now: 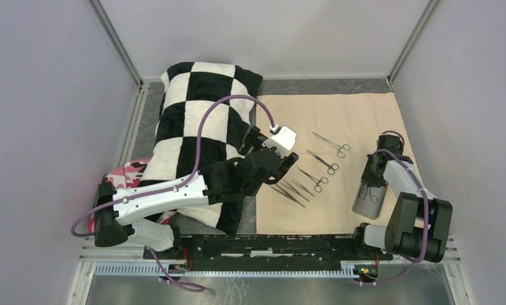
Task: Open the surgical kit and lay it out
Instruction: Pick up the medical item from the container.
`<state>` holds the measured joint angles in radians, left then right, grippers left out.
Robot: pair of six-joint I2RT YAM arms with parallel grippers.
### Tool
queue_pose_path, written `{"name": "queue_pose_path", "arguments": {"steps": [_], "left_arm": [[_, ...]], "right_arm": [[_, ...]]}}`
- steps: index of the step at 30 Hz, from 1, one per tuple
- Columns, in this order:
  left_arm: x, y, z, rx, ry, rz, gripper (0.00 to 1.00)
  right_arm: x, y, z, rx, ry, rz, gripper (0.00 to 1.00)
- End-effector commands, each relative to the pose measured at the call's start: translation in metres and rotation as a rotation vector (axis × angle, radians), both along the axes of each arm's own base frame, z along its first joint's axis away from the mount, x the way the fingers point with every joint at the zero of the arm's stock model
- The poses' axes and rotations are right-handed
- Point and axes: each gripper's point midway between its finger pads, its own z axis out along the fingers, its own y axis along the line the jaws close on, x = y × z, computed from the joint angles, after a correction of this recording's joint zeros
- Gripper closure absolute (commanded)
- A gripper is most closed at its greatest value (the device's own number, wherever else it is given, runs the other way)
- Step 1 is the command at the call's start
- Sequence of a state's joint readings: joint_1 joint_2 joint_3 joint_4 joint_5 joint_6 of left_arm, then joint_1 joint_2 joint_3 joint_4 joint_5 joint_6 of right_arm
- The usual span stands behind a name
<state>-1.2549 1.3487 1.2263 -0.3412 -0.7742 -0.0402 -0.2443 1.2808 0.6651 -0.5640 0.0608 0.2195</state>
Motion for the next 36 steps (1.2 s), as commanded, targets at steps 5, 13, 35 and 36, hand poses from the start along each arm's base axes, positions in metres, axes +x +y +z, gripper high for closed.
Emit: {"name": "queue_pose_path", "arguments": {"steps": [5, 13, 35, 36], "left_arm": [[0.002, 0.0, 0.014, -0.029, -0.029, -0.012, 0.0], [0.002, 0.0, 0.014, -0.027, -0.028, -0.014, 0.0], [0.003, -0.001, 0.013, -0.025, -0.024, -0.013, 0.0], [0.003, -0.001, 0.013, -0.024, -0.025, -0.014, 0.0]], "right_arm": [[-0.001, -0.013, 0.001, -0.068, 0.011, -0.002, 0.73], [-0.005, -0.012, -0.008, -0.059, 0.031, 0.002, 0.73], [-0.013, -0.018, -0.016, -0.109, -0.004, -0.041, 1.0], [-0.013, -0.019, -0.011, -0.113, -0.019, -0.048, 1.0]]}}
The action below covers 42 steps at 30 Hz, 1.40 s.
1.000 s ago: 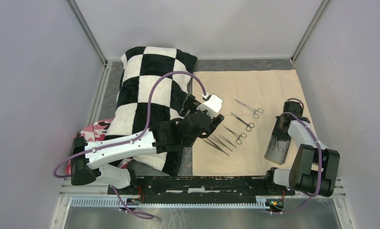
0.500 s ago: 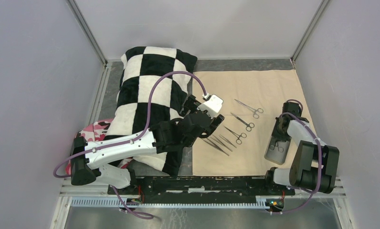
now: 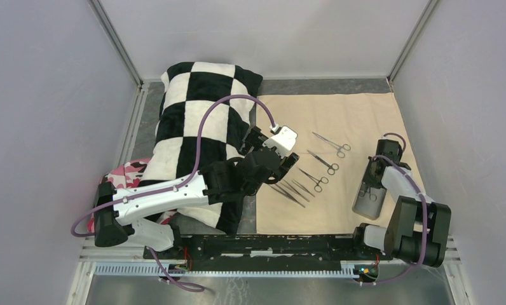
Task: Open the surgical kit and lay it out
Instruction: Pick up the medical item from the container, then place the medical item in the surgical kit.
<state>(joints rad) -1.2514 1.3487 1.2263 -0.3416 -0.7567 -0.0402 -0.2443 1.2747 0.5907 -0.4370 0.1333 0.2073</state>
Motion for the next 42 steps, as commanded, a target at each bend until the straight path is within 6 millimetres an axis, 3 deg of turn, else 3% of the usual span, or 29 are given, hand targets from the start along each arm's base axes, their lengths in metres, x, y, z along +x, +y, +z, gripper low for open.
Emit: {"name": "queue_pose_path", "arguments": {"steps": [1, 11, 15, 21, 25, 31, 33, 36, 42], "left_arm": [[0.003, 0.001, 0.014, -0.024, -0.032, -0.001, 0.0], [0.002, 0.0, 0.015, -0.024, -0.033, -0.004, 0.0], [0.001, 0.0, 0.015, -0.024, -0.033, -0.006, 0.0], [0.001, 0.0, 0.015, -0.023, -0.033, -0.006, 0.0], [0.001, 0.0, 0.014, -0.022, -0.032, -0.006, 0.0], [-0.001, -0.001, 0.016, -0.027, -0.034, -0.011, 0.0], [-0.001, -0.001, 0.016, -0.025, -0.034, -0.011, 0.0], [-0.001, -0.001, 0.016, -0.023, -0.036, -0.009, 0.0], [0.003, 0.0, 0.013, -0.015, -0.032, -0.001, 0.0]], "right_arm": [[-0.013, -0.004, 0.005, -0.028, 0.003, -0.035, 1.0], [-0.008, -0.002, 0.026, -0.038, -0.108, -0.031, 1.0], [0.0, -0.002, 0.044, -0.059, -0.187, 0.016, 1.0], [0.028, 0.0, 0.095, -0.126, -0.378, 0.151, 1.0], [0.048, -0.003, 0.131, -0.264, -0.439, 0.269, 1.0], [0.107, 0.023, 0.161, -0.425, -0.427, 0.545, 1.0], [0.132, 0.029, 0.162, -0.443, -0.407, 0.629, 1.0], [0.167, 0.045, 0.145, -0.434, -0.333, 0.865, 1.0], [0.208, 0.029, 0.101, -0.524, -0.122, 1.035, 1.0]]}}
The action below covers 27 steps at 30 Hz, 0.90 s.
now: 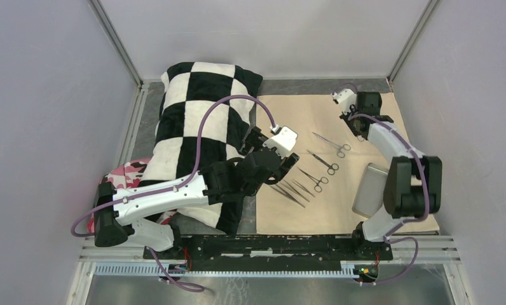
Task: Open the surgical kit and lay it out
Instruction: Place the medical item in the surgical kit.
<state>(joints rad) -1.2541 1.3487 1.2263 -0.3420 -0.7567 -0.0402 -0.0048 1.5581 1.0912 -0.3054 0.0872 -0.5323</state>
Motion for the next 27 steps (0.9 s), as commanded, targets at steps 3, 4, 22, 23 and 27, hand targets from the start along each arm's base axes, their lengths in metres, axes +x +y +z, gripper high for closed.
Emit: {"name": "queue_pose_path", "arguments": {"steps": [3, 4, 22, 23, 27], "left_arm": [[0.005, 0.001, 0.01, -0.011, -0.027, 0.004, 0.0], [0.006, 0.001, 0.01, -0.01, -0.026, 0.006, 0.0], [0.017, 0.004, -0.001, 0.021, -0.011, 0.038, 0.0], [0.018, 0.004, 0.0, 0.021, -0.014, 0.041, 0.0], [0.018, 0.005, 0.001, 0.022, -0.016, 0.046, 0.0]], "right_arm": [[0.039, 0.006, -0.021, -0.119, 0.078, 0.245, 1.0], [0.042, 0.011, -0.028, -0.109, 0.091, 0.28, 1.0], [0.053, 0.025, -0.078, -0.077, 0.17, 0.404, 0.85], [0.055, 0.023, -0.073, -0.073, 0.154, 0.375, 0.72], [0.063, 0.04, -0.021, -0.044, 0.015, 0.296, 0.46]]}}
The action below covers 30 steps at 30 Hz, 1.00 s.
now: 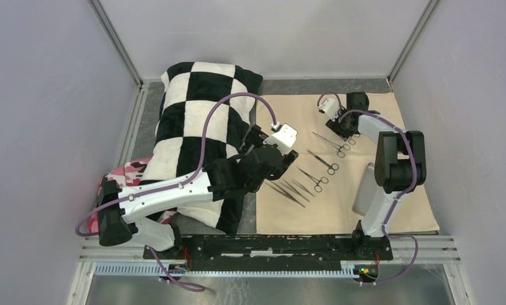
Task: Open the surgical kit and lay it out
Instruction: Place the medical item in the surgical kit, then reset both arms
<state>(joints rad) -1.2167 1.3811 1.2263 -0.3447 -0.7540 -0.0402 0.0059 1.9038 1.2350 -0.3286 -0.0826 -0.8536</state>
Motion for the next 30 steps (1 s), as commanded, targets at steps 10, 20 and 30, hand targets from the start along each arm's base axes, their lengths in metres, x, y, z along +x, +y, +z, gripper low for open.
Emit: {"name": "queue_pose_path", "arguments": {"steps": [10, 20, 30], "left_arm": [[0.007, 0.017, 0.046, -0.159, -0.056, 0.014, 0.0], [-0.04, 0.061, 0.138, -0.507, -0.029, -0.099, 0.0], [-0.107, 0.141, 0.241, -0.946, -0.027, -0.261, 0.0]], "right_arm": [[-0.086, 0.103, 0.215, 0.514, -0.433, -0.221, 0.02], [-0.243, 0.098, 0.34, 0.919, -0.631, -0.186, 0.02], [-0.335, 0.031, 0.461, 1.022, -1.101, -0.279, 0.02]]}}
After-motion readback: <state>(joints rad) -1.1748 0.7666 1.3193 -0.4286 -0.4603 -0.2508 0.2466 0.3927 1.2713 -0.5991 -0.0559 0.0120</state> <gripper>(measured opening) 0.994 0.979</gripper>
